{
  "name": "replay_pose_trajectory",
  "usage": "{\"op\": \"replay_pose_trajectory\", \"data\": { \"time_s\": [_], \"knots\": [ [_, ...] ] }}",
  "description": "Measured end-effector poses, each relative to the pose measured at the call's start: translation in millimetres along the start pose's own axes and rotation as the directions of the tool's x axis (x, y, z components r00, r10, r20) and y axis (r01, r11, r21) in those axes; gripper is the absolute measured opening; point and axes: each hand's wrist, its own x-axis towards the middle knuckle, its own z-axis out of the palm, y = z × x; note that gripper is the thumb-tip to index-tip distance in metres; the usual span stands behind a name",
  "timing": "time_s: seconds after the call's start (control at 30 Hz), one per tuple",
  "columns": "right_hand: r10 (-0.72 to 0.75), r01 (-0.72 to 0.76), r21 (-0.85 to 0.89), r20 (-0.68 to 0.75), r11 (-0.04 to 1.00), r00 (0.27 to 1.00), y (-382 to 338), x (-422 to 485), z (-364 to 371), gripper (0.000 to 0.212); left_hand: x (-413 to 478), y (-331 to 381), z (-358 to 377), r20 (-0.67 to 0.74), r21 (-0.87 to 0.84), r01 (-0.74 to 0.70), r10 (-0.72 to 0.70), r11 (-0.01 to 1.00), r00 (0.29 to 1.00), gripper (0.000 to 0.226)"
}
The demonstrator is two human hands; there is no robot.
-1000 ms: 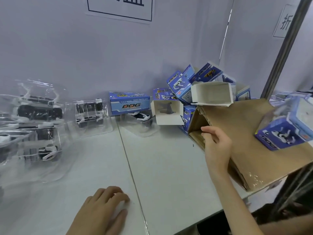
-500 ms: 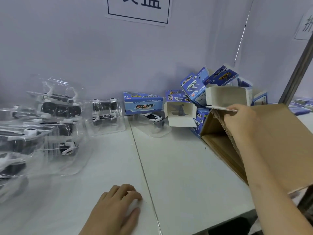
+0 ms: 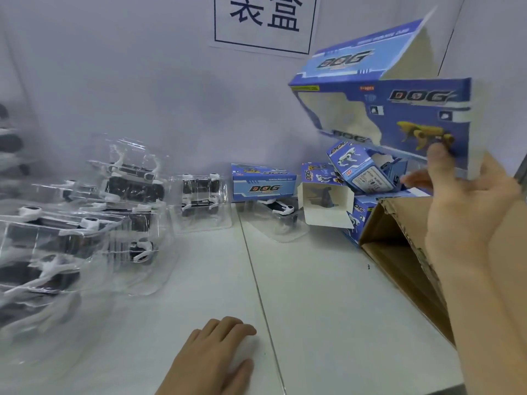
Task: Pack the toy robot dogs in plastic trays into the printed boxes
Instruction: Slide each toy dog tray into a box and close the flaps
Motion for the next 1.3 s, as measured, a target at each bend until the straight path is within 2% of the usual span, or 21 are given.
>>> {"op": "replay_pose_trajectory", "data": {
  "time_s": [0.1,0.13,0.2,0.27,0.33,0.4,0.43,0.53,0.63,0.7,0.73,0.8,0.83,0.9,0.97,1.07,1.17,1.23,1.3],
  "knots": [
    [0.158,-0.172,0.124,0.114,0.977,0.981,-2.5,-14.0,5.3,0.018,-1.3,1.1,-6.1,-0.042,-0.056,0.14,-0.142,0.989,0.989,0.056],
    [0.153,-0.17,0.11,0.148,0.979,0.977,0.2,-19.9,7.3,0.016,-1.4,-0.6,-6.1,-0.067,-0.127,0.211,-0.22,0.969,0.973,0.063],
    [0.125,-0.152,0.079,0.271,0.985,0.954,7.8,-33.2,12.0,0.01,-3.8,-3.5,-6.1,-0.135,-0.371,0.298,-0.368,0.88,0.92,0.071],
    [0.123,-0.182,0.11,0.41,0.977,0.904,14.7,-46.3,17.5,0.01,-3.2,-7.0,-8.7,-0.253,-0.59,0.29,-0.514,0.753,0.819,0.071],
    [0.143,-0.23,0.123,0.491,0.965,0.86,21.0,-53.8,20.6,0.012,-1.1,-9.3,-15.1,-0.314,-0.74,0.236,-0.634,0.63,0.707,0.066],
    [0.181,-0.292,0.128,0.54,0.948,0.822,23.1,-55.3,21.9,0.013,0.3,-11.4,-24.0,-0.342,-0.784,0.209,-0.688,0.584,0.641,0.062],
    [0.196,-0.325,0.134,0.568,0.936,0.799,23.4,-54.1,22.7,0.018,0.8,-12.1,-30.5,-0.356,-0.777,0.211,-0.689,0.593,0.631,0.064],
    [0.181,-0.401,0.171,0.691,0.9,0.7,22.4,-47.2,23.9,0.035,9.9,-12.6,-57.7,-0.391,-0.707,0.225,-0.636,0.67,0.666,0.08],
    [0.129,-0.407,0.177,0.774,0.896,0.62,19.0,-42.5,24.9,0.029,29.9,-11.7,-95.1,-0.394,-0.589,0.203,-0.497,0.782,0.773,0.084],
    [0.112,-0.384,0.158,0.796,0.91,0.595,16.5,-41.0,26.2,0.03,46.4,-11.6,-118.0,-0.26,-0.56,0.194,-0.393,0.805,0.882,0.083],
    [0.108,-0.39,0.157,0.809,0.908,0.577,15.9,-41.1,27.1,0.035,55.0,-11.1,-126.2,-0.138,-0.584,0.202,-0.341,0.786,0.93,0.08],
    [0.129,-0.447,0.157,0.828,0.881,0.545,14.5,-42.9,28.8,0.045,69.5,-8.3,-133.2,0.057,-0.681,0.203,-0.226,0.703,0.972,0.069],
    [0.148,-0.472,0.158,0.824,0.867,0.548,14.0,-43.5,29.3,0.045,74.2,-7.0,-132.2,0.086,-0.729,0.198,-0.199,0.656,0.976,0.063],
    [0.176,-0.482,0.158,0.798,0.862,0.576,12.6,-43.2,29.6,0.032,80.2,-7.4,-127.8,0.056,-0.791,0.195,-0.249,0.58,0.967,0.057],
    [0.194,-0.471,0.141,0.782,0.871,0.592,9.7,-42.2,30.0,0.028,81.9,-11.8,-123.9,0.032,-0.829,0.203,-0.317,0.521,0.948,0.064],
    [0.179,-0.34,0.088,0.714,0.936,0.677,2.0,-43.6,32.1,0.021,81.8,-16.1,-122.1,0.047,-0.808,0.229,-0.329,0.543,0.943,0.067],
    [0.127,-0.181,0.023,0.624,0.983,0.771,-4.3,-49.1,35.6,0.025,82.6,-13.3,-119.6,0.044,-0.797,0.25,-0.361,0.549,0.932,0.061],
    [0.089,-0.12,0.012,0.595,0.993,0.799,-7.4,-52.9,37.4,0.032,82.4,-14.7,-117.4,0.041,-0.804,0.265,-0.396,0.532,0.917,0.057],
    [0.091,-0.127,0.017,0.601,0.992,0.794,-9.5,-54.0,37.9,0.037,80.2,-16.9,-117.0,0.045,-0.814,0.274,-0.415,0.513,0.909,0.053]
  ]
}}
